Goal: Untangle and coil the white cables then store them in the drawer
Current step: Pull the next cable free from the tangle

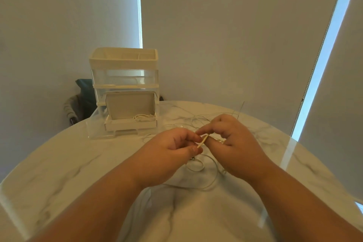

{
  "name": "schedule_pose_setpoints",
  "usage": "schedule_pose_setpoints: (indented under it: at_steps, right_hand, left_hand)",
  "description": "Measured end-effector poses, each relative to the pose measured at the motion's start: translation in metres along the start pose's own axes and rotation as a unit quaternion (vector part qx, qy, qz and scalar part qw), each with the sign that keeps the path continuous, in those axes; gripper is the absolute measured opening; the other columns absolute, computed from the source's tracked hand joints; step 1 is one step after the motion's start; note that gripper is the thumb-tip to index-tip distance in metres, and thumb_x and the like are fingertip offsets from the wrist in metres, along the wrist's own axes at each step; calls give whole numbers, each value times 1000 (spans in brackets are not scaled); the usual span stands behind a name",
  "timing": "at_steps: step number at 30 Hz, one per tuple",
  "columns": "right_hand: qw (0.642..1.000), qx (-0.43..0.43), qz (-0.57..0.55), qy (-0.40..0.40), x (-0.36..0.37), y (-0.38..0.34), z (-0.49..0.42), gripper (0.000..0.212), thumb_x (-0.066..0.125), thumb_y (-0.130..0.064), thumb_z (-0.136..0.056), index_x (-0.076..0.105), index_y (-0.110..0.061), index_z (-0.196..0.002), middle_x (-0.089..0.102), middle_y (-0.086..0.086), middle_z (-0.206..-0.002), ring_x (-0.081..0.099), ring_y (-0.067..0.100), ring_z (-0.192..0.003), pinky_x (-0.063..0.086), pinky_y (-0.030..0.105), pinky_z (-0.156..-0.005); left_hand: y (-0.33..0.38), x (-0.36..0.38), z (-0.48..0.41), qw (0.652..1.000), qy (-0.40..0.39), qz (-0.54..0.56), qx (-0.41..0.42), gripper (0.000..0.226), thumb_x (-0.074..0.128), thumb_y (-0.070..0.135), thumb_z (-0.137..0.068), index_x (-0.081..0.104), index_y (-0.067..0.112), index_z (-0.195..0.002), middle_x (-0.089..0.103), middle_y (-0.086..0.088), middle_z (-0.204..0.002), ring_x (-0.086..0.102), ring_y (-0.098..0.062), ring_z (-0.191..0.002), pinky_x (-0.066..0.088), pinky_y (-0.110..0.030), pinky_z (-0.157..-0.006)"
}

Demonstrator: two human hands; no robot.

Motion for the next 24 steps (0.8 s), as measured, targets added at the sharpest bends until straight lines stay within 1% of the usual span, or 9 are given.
schedule_pose_setpoints:
  at_steps: [4, 9, 11, 14, 16, 17, 18, 20, 24]
  right_hand:
    - [999, 22, -14, 20, 2, 0, 1, 34, 66, -11, -84, 69, -44, -91, 54, -16, -93, 52, -6, -95, 36, 2, -73]
    - [999, 11, -32, 11, -2, 0, 3, 35, 66, -7, -79, 70, -39, -91, 54, -18, -94, 52, -7, -97, 36, 1, -74]
    - [1000, 6, -27, -9, -3, 1, 3, 30, 69, -11, -81, 72, -38, -94, 56, -19, -94, 54, -3, -99, 38, 3, -75]
    - [999, 17, 0, -27, -6, 8, 1, 18, 76, -29, -83, 72, -39, -98, 61, -21, -96, 57, -1, -97, 40, 7, -74]
    - [998, 46, 9, -39, -6, 14, -1, 16, 76, -33, -84, 72, -39, -97, 66, -20, -95, 59, -3, -92, 42, 9, -72]
    - [997, 70, 6, -38, -6, 17, -2, 12, 75, -31, -85, 72, -38, -95, 68, -18, -91, 61, -3, -88, 44, 12, -71]
    - [995, 94, -6, -30, -8, 19, -3, 8, 74, -29, -87, 73, -36, -90, 70, -15, -86, 62, -2, -82, 46, 15, -69]
    - [990, 131, -48, -9, -10, 22, -3, 6, 75, -29, -86, 75, -32, -81, 71, -5, -75, 61, 5, -64, 47, 18, -60]
    - [984, 162, -79, -5, -13, 20, -1, 17, 84, -38, -74, 73, -25, -69, 61, 9, -62, 48, 10, -52, 41, 21, -50]
  left_hand:
    - [-1, 9, 0, 994, -15, 101, -34, 21, 54, 4, -98, 56, 6, -119, 70, -17, -104, 71, -28, -88, 57, -41, -78]
    - [0, 12, 3, 970, -69, 214, -88, 26, 53, 4, -98, 51, 4, -123, 68, -17, -88, 63, -23, -65, 55, -34, -64]
    - [0, 9, 2, 969, -62, 220, -94, 27, 53, 0, -97, 52, 4, -123, 67, -16, -81, 65, -26, -69, 56, -36, -67]
    - [-2, 5, 1, 962, -45, 255, -90, 22, 49, -7, -95, 51, 2, -115, 65, -18, -74, 69, -36, -92, 55, -45, -86]
    - [-2, 4, 0, 953, -54, 284, -94, 18, 48, -9, -94, 50, 5, -105, 63, -17, -72, 70, -36, -91, 56, -43, -81]
    - [-2, 4, 0, 954, -60, 278, -94, 17, 50, -7, -92, 49, 7, -102, 62, -15, -70, 68, -33, -83, 55, -38, -67]
    - [-2, 2, 0, 961, -58, 253, -91, 17, 52, -2, -88, 49, 10, -99, 60, -12, -69, 63, -30, -74, 45, -32, -55]
    - [-1, 0, 0, 975, -44, 199, -89, 14, 50, 2, -88, 49, 14, -96, 57, -8, -69, 48, -22, -62, 21, -30, -53]
    - [-1, -7, 2, 995, -13, 56, -78, 9, 50, 10, -98, 54, 13, -105, 68, -3, -86, 46, -15, -53, 33, -26, -48]
Point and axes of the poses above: each hand's wrist, its own z-axis away from the middle knuckle, its own x-axis out of the palm, y = z × x, the point moved 4 cm from there along -z, towards the middle knuckle
